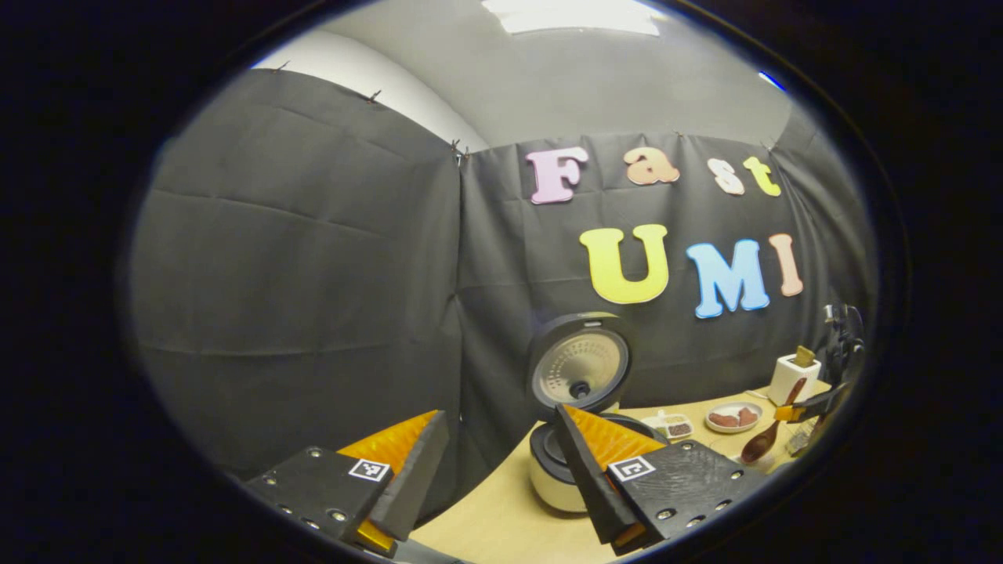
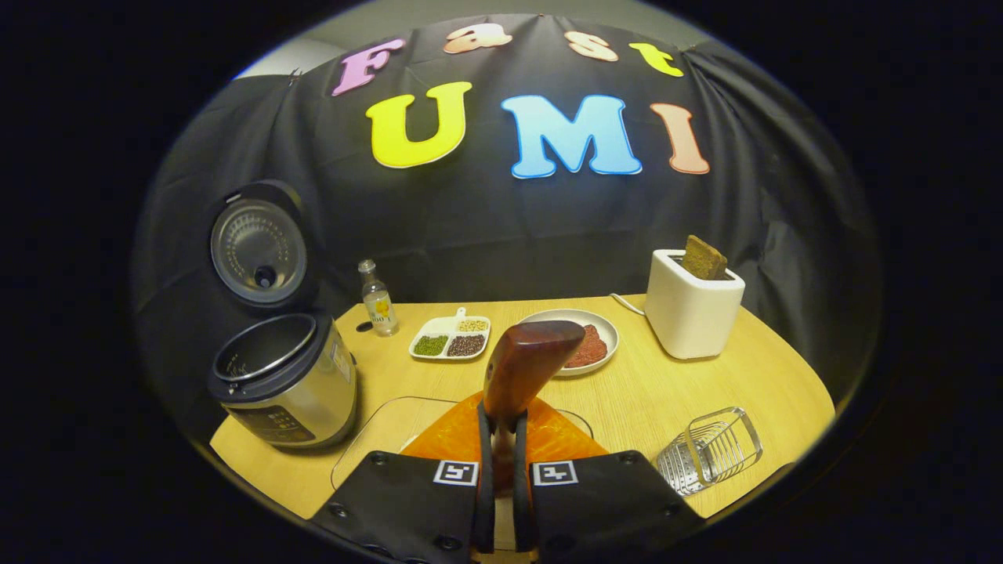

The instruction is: Close the left gripper, press the button to open the rice cooker; take a wooden spoon from the chopstick holder with the right hand, scoop a spoonful of rice and pour it into the rice cooker, then put the wooden spoon back into the chopstick holder.

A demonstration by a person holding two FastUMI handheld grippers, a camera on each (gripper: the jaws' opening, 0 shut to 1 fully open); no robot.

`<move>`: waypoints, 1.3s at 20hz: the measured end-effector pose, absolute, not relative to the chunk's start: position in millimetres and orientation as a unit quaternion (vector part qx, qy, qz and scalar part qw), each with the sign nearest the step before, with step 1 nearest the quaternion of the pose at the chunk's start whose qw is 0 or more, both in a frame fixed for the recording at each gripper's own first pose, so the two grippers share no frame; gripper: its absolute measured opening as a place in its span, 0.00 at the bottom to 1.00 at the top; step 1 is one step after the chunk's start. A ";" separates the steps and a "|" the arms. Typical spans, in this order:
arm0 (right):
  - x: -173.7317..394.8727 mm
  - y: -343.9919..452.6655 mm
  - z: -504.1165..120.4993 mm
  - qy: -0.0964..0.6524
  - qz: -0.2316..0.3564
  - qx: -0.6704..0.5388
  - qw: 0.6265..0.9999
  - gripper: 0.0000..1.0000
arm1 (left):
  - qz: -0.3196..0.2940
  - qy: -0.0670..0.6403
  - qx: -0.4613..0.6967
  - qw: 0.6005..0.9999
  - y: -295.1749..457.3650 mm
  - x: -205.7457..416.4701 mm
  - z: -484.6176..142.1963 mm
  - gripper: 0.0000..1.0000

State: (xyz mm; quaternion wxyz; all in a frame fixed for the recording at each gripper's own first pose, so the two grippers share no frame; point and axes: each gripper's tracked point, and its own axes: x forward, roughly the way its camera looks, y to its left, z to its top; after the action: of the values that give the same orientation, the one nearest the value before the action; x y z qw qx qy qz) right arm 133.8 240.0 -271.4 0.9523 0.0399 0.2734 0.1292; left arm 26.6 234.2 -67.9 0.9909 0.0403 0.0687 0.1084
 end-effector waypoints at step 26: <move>129.0 218.1 -274.9 0.369 0.086 0.486 0.788 0.08 | 0.087 0.062 0.046 0.993 202.9 32.7 -56.0 0.84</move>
State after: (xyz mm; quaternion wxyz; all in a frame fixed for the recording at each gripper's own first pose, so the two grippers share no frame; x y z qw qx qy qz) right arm 129.0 218.1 -274.9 0.7875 0.4865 0.3685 0.0857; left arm 32.7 202.9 -56.0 0.9932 0.0461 0.0622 0.0875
